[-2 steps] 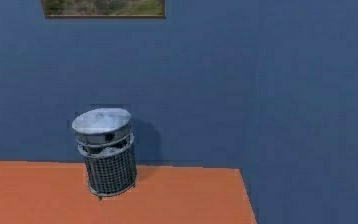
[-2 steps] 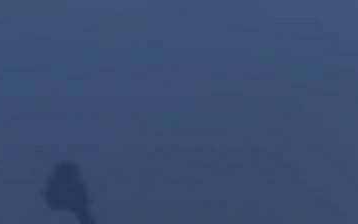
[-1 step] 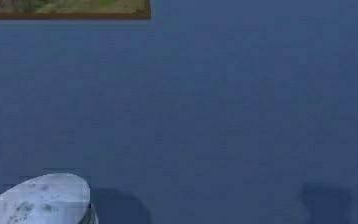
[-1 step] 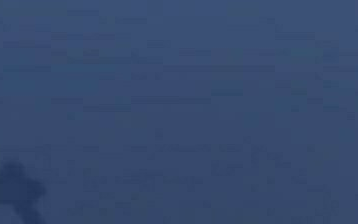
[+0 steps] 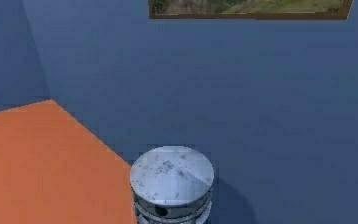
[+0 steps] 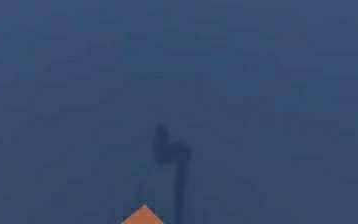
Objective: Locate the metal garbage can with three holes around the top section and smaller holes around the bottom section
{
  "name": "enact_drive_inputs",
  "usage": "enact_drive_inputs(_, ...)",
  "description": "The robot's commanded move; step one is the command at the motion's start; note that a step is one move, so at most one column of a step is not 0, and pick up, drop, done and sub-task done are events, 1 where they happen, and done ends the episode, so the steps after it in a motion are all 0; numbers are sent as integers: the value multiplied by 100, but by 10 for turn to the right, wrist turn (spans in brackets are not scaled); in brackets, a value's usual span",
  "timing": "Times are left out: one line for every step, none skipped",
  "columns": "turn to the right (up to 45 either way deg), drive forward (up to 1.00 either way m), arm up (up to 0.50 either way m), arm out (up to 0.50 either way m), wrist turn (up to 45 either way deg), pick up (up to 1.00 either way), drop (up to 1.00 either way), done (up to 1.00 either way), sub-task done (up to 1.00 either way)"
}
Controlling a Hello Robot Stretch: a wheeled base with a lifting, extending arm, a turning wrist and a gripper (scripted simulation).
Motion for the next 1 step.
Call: enact_drive_inputs(0, 0, 0, 0, 0, 0, 0, 100, 0)
